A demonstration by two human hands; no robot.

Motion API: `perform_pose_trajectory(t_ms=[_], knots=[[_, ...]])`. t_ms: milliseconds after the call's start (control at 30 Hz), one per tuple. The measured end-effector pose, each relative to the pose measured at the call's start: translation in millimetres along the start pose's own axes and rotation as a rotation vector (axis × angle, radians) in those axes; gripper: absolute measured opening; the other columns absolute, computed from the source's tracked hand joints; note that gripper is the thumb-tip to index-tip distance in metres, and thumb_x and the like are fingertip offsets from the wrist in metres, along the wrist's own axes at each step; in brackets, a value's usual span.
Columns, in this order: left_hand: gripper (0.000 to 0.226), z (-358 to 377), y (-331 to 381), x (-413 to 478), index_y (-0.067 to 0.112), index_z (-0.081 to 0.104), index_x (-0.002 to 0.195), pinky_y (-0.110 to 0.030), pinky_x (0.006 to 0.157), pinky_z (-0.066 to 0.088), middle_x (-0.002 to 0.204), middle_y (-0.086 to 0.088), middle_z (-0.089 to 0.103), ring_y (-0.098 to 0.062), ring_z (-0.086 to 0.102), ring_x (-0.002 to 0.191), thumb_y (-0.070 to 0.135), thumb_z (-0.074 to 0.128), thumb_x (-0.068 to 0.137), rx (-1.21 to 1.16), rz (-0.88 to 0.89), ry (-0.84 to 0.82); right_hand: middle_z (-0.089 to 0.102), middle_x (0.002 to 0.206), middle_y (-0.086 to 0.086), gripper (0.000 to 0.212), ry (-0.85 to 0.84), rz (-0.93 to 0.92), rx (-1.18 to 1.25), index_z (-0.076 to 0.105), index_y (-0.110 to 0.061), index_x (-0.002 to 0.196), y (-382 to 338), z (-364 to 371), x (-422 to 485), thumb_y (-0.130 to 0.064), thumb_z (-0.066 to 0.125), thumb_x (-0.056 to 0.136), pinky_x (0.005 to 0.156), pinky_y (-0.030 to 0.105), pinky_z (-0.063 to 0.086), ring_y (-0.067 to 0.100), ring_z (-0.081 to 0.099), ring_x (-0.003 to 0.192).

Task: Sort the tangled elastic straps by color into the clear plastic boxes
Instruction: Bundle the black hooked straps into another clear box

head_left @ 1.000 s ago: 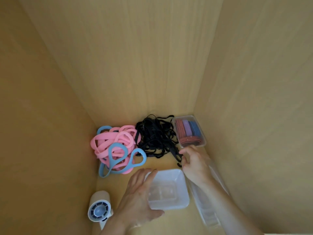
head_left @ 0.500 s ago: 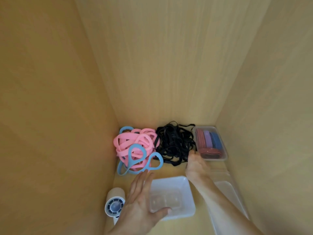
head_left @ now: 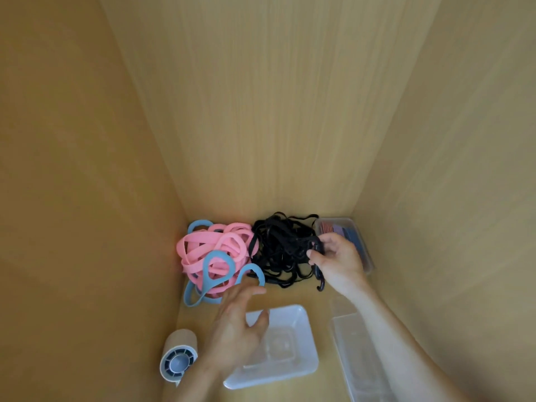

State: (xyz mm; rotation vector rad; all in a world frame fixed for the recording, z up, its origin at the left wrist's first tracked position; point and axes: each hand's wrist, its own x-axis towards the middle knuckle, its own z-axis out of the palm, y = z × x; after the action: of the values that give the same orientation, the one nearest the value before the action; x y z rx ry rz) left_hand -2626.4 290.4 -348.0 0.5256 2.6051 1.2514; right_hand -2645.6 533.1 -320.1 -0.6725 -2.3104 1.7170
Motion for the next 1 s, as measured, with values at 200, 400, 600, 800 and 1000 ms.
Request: perform_pose_trajectory(t_ms=[200, 400, 600, 800, 1000], knots=[[0.029, 12, 11, 23, 0.038, 0.066, 0.103, -0.009, 0.091, 0.045, 0.11, 0.02, 0.067, 0.007, 0.059, 0.109, 0.01, 0.064, 0.093, -0.235, -0.055, -0.041, 0.078, 0.091, 0.001, 0.019, -0.053, 0.034, 0.15, 0.066, -0.012, 0.104, -41, -25, 0, -0.007, 0.075, 0.089, 0.065, 0.028, 0.057, 0.013, 0.076, 0.078], [0.036, 13, 37, 55, 0.026, 0.07, 0.098, -0.009, 0.076, 0.047, 0.096, 0.013, 0.072, 0.0, 0.065, 0.089, -0.006, 0.056, 0.087, -0.364, -0.061, 0.024, 0.078, 0.087, 0.001, 0.017, -0.073, -0.076, 0.175, 0.068, -0.011, 0.1, -75, -37, -1, -0.002, 0.075, 0.087, 0.074, 0.022, 0.059, 0.016, 0.074, 0.074], [0.037, 3, 71, 96, 0.037, 0.06, 0.112, -0.008, 0.085, 0.044, 0.113, 0.018, 0.062, 0.003, 0.058, 0.103, 0.017, 0.075, 0.085, -0.323, 0.064, 0.153, 0.076, 0.09, 0.002, 0.018, -0.108, -0.184, 0.166, 0.069, -0.01, 0.105, -106, -48, -3, -0.003, 0.073, 0.089, 0.082, 0.028, 0.06, 0.017, 0.073, 0.077], [0.045, -5, 108, 136, 0.042, 0.057, 0.121, -0.015, 0.092, 0.045, 0.118, 0.019, 0.064, 0.001, 0.059, 0.108, 0.034, 0.078, 0.082, -0.303, 0.184, 0.012, 0.078, 0.096, 0.005, 0.018, -0.13, -0.265, 0.299, 0.067, -0.007, 0.106, -136, -58, 0, 0.002, 0.066, 0.091, 0.085, 0.031, 0.059, 0.015, 0.07, 0.076], [0.009, -27, 132, 164, 0.027, 0.072, 0.096, -0.008, 0.072, 0.046, 0.092, 0.016, 0.074, 0.002, 0.063, 0.086, 0.02, 0.074, 0.091, -0.426, 0.182, 0.085, 0.075, 0.092, 0.002, 0.016, -0.091, -0.357, 0.269, 0.069, -0.019, 0.097, -164, -72, 11, -0.003, 0.066, 0.094, 0.077, 0.025, 0.057, 0.013, 0.07, 0.077]])
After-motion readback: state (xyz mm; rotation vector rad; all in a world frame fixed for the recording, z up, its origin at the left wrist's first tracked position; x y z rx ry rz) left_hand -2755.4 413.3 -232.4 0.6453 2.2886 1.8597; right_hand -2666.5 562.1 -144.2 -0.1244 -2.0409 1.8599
